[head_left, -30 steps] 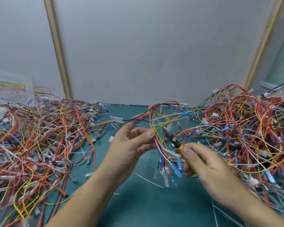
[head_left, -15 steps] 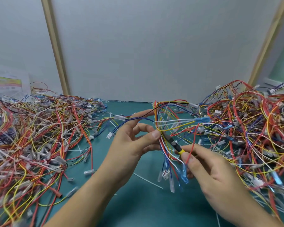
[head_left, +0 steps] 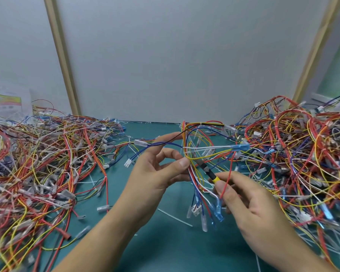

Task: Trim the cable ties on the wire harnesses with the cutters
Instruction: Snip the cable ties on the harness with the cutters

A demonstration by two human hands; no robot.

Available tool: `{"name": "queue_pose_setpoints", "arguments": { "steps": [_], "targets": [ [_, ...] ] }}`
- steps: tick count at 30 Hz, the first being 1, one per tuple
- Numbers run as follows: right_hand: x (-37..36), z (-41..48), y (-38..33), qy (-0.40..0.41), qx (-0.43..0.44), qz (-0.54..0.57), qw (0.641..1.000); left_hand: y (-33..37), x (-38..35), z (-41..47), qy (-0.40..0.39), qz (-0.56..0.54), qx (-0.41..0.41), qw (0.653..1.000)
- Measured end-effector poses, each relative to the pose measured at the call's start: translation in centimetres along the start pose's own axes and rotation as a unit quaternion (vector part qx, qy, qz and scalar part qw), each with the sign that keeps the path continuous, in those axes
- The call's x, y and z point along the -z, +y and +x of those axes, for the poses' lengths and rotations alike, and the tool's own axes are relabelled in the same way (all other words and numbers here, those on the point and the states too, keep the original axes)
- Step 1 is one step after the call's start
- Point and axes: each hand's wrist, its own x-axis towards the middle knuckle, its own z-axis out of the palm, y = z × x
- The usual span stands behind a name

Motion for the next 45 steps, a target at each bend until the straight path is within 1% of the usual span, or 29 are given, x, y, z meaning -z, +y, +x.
{"name": "queue_pose_setpoints", "arguments": {
  "steps": [10, 13, 20, 23, 25, 42, 45],
  "targets": [
    [0.0, 0.0, -0.4, 0.004, 0.001, -0.01, 1.0, 0.1, 0.0, -0.1, 0.004, 0.006, 0.002, 1.0],
    [-0.2, 0.0, -0.4, 0.002, -0.011, -0.004, 1.0, 0.1, -0.2, -0.1, 0.007, 0.001, 0.003, 1.0],
    [-0.5, -0.1, -1.0, -0.051, -0.049, 0.062, 0.996, -0.4, -0.5, -0.1, 0.014, -0.035, 0.02, 0.999],
    [-0.5, -0.1, -1.3, -0.061, -0.071, 0.109, 0.99, -0.5, -0.5, -0.2, 0.017, -0.04, 0.026, 0.999],
    [-0.5, -0.1, -1.3, -0.063, -0.075, 0.119, 0.988, -0.6, -0.5, -0.2, 0.017, -0.04, 0.029, 0.999],
    [-0.6, -0.2, -1.5, -0.052, -0.075, 0.116, 0.989, -0.5, -0.7, -0.2, 0.023, -0.037, 0.041, 0.998],
    [-0.7, -0.4, -1.5, -0.035, -0.105, 0.149, 0.983, -0.5, -0.7, -0.1, 0.03, -0.037, 0.04, 0.998]
  ]
}}
